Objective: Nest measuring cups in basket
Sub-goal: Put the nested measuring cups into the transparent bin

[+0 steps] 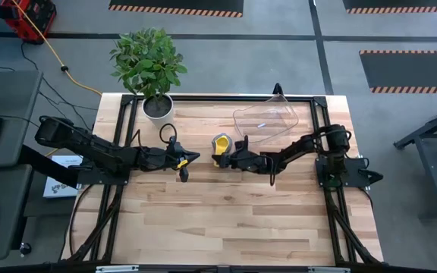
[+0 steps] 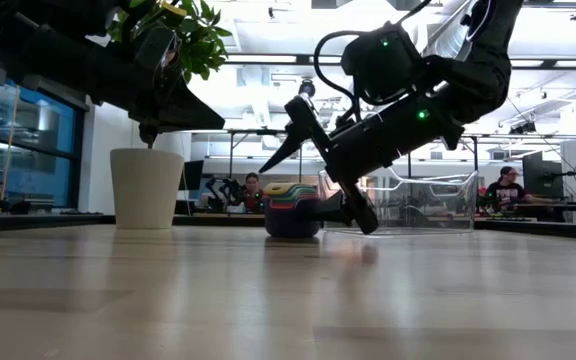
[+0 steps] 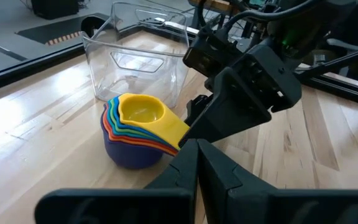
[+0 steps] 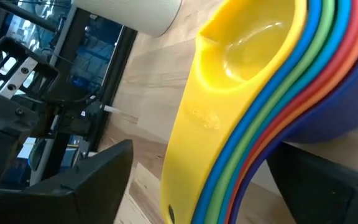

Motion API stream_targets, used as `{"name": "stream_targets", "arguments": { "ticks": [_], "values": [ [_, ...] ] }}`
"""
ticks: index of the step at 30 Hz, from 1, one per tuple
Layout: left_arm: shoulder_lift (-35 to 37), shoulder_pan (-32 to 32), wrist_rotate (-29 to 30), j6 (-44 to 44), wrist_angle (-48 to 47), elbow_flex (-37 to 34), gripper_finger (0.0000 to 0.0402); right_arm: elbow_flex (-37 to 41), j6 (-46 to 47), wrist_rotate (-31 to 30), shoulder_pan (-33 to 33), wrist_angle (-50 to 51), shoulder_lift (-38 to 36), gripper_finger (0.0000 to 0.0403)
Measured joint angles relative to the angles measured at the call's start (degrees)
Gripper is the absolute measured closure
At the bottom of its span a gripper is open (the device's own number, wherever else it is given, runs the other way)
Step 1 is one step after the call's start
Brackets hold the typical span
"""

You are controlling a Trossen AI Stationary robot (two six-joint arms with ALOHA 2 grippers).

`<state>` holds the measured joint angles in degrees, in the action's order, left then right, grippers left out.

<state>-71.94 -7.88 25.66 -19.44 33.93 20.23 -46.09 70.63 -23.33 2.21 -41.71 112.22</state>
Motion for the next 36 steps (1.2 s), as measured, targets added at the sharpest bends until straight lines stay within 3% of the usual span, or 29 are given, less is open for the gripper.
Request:
{"name": "stream_targets", "arguments": {
  "ticks": [13, 27, 36],
  "values": [
    [0.0, 0.0, 0.0, -1.0, 0.0, 0.0, 0.0401, 0.0, -3.1, 1.3, -1.5, 0.4, 0.0, 0.0145],
    [0.0, 0.0, 0.0, -1.0, -0.3, 0.0, 0.0402, 0.1, -8.2, 3.8, -1.6, 0.8, 0.0, 0.0349],
    [0.0, 0.0, 0.0, -1.0, -1.1, 0.0, 0.0401, 0.1, -12.6, 8.0, -1.6, -2.4, -0.2, 0.0350]
  ]
}}
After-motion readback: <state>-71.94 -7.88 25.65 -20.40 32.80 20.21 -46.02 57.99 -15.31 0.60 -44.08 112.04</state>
